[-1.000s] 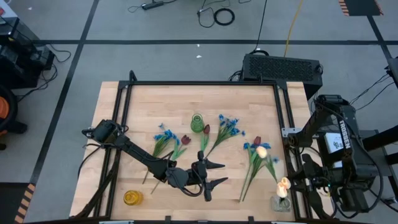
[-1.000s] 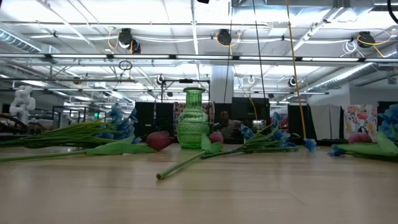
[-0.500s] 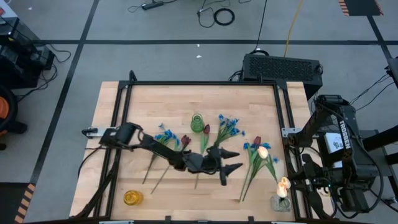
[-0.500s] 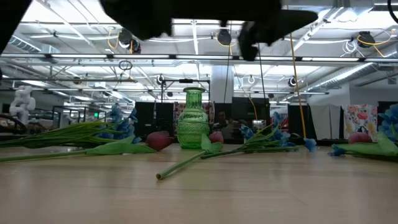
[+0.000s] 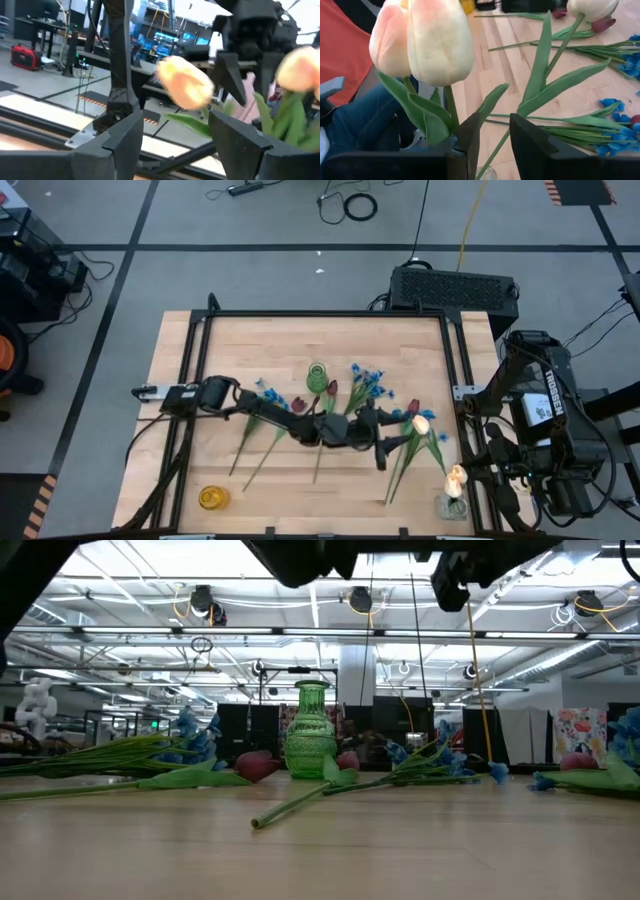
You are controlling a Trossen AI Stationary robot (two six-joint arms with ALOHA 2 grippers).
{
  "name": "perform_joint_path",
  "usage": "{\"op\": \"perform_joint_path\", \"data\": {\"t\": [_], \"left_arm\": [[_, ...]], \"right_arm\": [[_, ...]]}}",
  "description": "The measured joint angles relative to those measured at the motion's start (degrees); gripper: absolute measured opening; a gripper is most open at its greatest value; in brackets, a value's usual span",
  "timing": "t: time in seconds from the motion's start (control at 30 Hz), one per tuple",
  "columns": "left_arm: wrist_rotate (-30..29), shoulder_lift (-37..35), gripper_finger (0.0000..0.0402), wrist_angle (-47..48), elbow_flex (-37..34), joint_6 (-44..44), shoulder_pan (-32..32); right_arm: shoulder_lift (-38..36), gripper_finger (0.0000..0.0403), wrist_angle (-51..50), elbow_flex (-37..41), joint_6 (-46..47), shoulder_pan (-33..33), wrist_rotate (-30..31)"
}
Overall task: Sort flowers into vase by color
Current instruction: Put the yellow flower into the transparent vase
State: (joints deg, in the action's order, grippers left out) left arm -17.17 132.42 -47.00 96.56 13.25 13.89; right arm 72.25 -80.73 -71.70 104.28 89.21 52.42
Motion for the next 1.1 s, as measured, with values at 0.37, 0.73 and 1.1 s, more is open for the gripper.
{"op": "perform_joint_path", "data": {"t": [0.37,0.73,1.1], "left_arm": [[7.3,0.0,0.023,3.6,0.2,3.9,-3.9],[9.6,0.0,0.023,0.5,3.2,-0.1,-3.7],[11.0,0.0,0.023,5.1,5.7,-0.5,-3.7]], "right_arm": [[0.0,0.0093,-0.1,0.0,-0.4,0.0,0.0],[-0.2,0.0093,-2.9,-5.1,-5.3,0.0,1.3],[-0.3,0.0093,-9.3,-13.8,-16.5,0.0,9.2]]}}
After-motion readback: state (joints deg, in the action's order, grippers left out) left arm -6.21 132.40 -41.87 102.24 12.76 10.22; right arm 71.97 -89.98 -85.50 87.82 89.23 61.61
